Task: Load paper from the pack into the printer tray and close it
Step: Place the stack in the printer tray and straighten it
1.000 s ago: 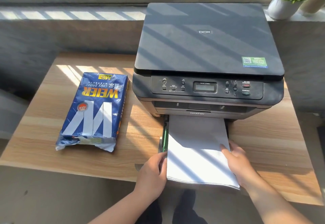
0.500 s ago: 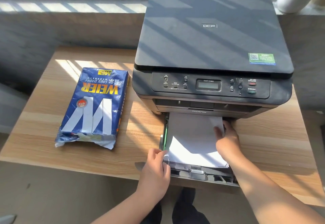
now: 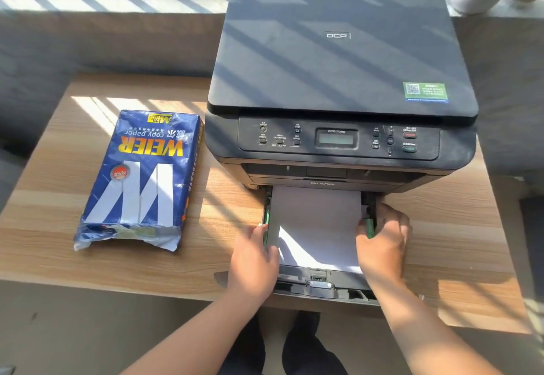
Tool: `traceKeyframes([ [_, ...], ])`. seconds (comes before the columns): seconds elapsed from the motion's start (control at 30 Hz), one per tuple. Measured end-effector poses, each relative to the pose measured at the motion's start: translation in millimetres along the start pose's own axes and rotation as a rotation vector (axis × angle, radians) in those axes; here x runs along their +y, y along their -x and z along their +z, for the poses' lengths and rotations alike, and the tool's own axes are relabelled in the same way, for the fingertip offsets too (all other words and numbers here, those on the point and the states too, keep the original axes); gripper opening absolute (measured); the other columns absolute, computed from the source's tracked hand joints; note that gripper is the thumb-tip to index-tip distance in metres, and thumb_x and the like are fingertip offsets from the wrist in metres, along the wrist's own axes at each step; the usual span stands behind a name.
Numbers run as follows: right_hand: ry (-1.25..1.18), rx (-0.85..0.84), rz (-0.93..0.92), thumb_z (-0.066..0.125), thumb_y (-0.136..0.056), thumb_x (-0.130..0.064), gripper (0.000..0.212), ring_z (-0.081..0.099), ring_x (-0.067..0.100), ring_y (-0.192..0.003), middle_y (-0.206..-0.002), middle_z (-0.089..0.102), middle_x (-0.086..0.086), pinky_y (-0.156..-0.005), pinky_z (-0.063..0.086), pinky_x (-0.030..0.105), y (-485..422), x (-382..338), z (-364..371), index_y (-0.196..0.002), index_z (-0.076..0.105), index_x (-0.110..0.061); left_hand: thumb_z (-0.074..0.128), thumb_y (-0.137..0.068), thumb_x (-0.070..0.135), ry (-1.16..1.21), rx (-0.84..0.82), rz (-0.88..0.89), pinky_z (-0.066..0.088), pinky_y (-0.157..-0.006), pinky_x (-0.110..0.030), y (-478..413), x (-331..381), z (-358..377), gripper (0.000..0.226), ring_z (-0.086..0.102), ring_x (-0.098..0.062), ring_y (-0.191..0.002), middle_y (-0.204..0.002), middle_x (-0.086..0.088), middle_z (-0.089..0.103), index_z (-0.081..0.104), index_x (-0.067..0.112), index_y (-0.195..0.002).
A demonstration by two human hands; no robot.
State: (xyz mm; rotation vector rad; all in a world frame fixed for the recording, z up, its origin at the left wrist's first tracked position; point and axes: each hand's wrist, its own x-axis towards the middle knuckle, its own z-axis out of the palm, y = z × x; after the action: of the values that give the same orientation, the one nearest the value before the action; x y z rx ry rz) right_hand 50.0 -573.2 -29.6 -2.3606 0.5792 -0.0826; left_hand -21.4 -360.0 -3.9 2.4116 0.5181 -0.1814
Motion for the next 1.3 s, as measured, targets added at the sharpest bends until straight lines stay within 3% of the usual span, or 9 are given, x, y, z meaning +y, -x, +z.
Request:
traceKeyframes([
  [0.2,0.047,-0.105,0.207,0.065,-0.082,-0.011,0.017,0.059,0.043,-0.086,-0.086,0.062,0.024,-0.074,0.046,0.043,14,24,-12,-0.088,0.051,-0.004,0.055,-0.087,0.012,0.017,0.012,-0.049,0.045,-0.086,-0.031,-3,10,2,0.041,0.056,-0.024,-0.106,-0.118,-0.01,0.055,0.055,0.005,-0.127],
  [0.33,0.093,-0.084,0.169,0.065,-0.082,-0.014,0.016,0.061,0.044,-0.086,-0.087,0.065,0.024,-0.073,0.049,0.044,14,27,-9,-0.091,0.057,-0.004,0.052,-0.087,0.007,0.094,0.035,-0.123,0.035,-0.066,-0.024,0,26,0,0.007,0.048,-0.019,-0.08,-0.089,-0.002,0.049,0.052,0.013,-0.09],
  [0.4,0.092,-0.067,0.179,0.065,-0.081,-0.016,0.011,0.062,0.043,-0.085,-0.085,0.067,0.022,-0.072,0.049,0.043,15,27,-8,-0.086,0.06,-0.007,0.05,-0.086,0.007,0.104,0.046,-0.124,0.033,-0.056,-0.027,0,27,3,0.013,0.046,-0.021,-0.07,-0.077,-0.004,0.05,0.042,0.012,-0.076],
  [0.47,0.083,-0.053,0.188,0.066,-0.081,-0.017,0.01,0.063,0.042,-0.082,-0.08,0.068,0.021,-0.068,0.047,0.041,16,28,-8,-0.082,0.061,-0.009,0.05,-0.087,0.008,0.129,0.062,-0.138,0.037,-0.062,-0.027,1,26,4,0.012,0.047,-0.016,-0.069,-0.073,-0.001,0.053,0.048,0.019,-0.082],
  [0.6,0.143,-0.015,0.183,0.066,-0.079,-0.019,0.011,0.061,0.042,-0.086,-0.084,0.066,0.021,-0.07,0.044,0.04,19,29,-6,-0.077,0.061,-0.009,0.053,-0.092,0.012,0.177,0.086,-0.197,0.031,-0.055,-0.012,0,26,4,0.04,0.036,0.005,-0.051,-0.065,0.016,0.051,0.056,0.011,-0.131],
  [0.77,0.067,-0.022,0.139,0.067,-0.079,-0.019,0.009,0.062,0.04,-0.087,-0.081,0.069,0.018,-0.076,0.05,0.042,16,36,-2,-0.08,0.068,-0.01,0.055,-0.091,0.016,0.147,0.057,-0.296,0.032,-0.067,-0.017,-9,22,5,0.04,0.039,0.002,-0.049,-0.061,0.016,0.054,0.057,0.018,-0.132],
  [0.87,0.053,-0.034,0.115,0.067,-0.08,-0.018,0.008,0.063,0.04,-0.088,-0.082,0.071,0.017,-0.076,0.051,0.041,15,38,-3,-0.085,0.07,-0.011,0.059,-0.09,0.016,0.126,0.062,-0.305,0.035,-0.073,-0.019,-11,23,5,0.041,0.063,-0.012,-0.079,-0.095,0.003,0.074,0.058,0.019,-0.131],
  [0.97,0.072,-0.051,0.11,0.067,-0.081,-0.019,0.01,0.063,0.04,-0.089,-0.085,0.07,0.018,-0.076,0.052,0.042,14,40,-3,-0.087,0.069,-0.012,0.061,-0.089,0.014,0.12,0.073,-0.295,0.035,-0.074,-0.02,-11,21,9,0.042,0.065,-0.02,-0.099,-0.114,0.0,0.072,0.058,0.019,-0.131],
  [1.3,0.118,-0.088,0.09,0.062,-0.084,-0.022,0.014,0.06,0.039,-0.096,-0.086,0.07,0.017,-0.077,0.049,0.042,14,38,-4,-0.089,0.07,-0.011,0.057,-0.088,0.007,0.05,0.028,-0.106,0.039,-0.068,-0.023,-7,14,9,0.041,0.052,-0.009,-0.079,-0.1,-0.003,0.066,0.057,0.008,-0.128],
])
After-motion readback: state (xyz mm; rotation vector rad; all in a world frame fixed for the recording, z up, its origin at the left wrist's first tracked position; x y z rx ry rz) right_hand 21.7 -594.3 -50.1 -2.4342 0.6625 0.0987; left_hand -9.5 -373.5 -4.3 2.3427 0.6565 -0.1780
